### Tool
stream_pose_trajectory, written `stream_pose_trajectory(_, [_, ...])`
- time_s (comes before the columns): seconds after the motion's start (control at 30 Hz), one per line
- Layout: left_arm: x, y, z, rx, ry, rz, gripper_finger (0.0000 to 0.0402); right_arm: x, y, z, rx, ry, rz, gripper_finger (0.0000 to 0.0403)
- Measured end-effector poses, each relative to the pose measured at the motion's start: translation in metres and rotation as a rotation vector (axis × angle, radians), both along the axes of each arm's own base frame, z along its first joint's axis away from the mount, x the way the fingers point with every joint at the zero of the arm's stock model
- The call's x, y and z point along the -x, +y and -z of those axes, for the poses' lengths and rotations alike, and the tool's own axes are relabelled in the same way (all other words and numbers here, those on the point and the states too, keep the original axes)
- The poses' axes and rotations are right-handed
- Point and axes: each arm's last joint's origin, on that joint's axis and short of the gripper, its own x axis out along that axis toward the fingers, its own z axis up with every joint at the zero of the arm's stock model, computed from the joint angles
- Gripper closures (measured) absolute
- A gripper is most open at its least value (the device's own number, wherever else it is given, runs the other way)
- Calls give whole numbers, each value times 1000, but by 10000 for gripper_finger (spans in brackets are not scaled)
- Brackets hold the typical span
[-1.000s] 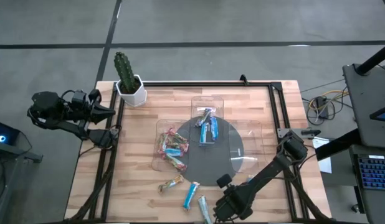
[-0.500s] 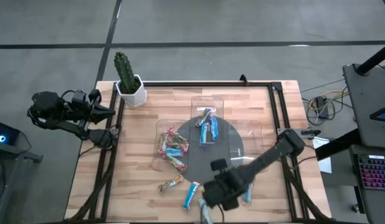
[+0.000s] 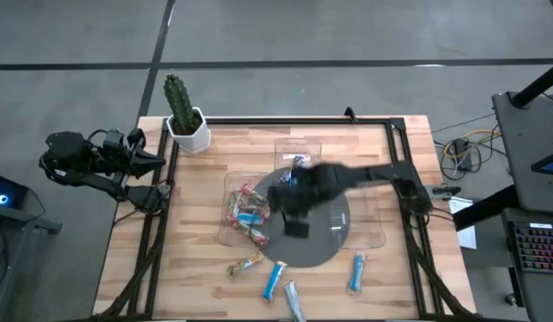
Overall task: Pick and place Granola Bars by type
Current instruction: Put the yellow granola bar into the right transparent bin
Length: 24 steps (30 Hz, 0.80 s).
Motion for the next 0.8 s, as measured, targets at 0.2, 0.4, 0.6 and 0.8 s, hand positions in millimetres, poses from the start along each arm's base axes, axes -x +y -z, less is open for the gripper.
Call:
stream_pose_trajectory(0.2, [0,0,0,0,0,0,402,-5,-66,-2,18,23,122,374])
stream_pose_trajectory(0.4, [0,0,0,0,0,0,402,-5,-113,5,40,55,118,374])
stream_pose_trajectory(0.6, [0,0,0,0,0,0,402,-7,-137,19,20,78,98,374])
stream_pose_trajectory(0.8, [0,0,0,0,0,0,402,-6,-150,35,4,122,105,374])
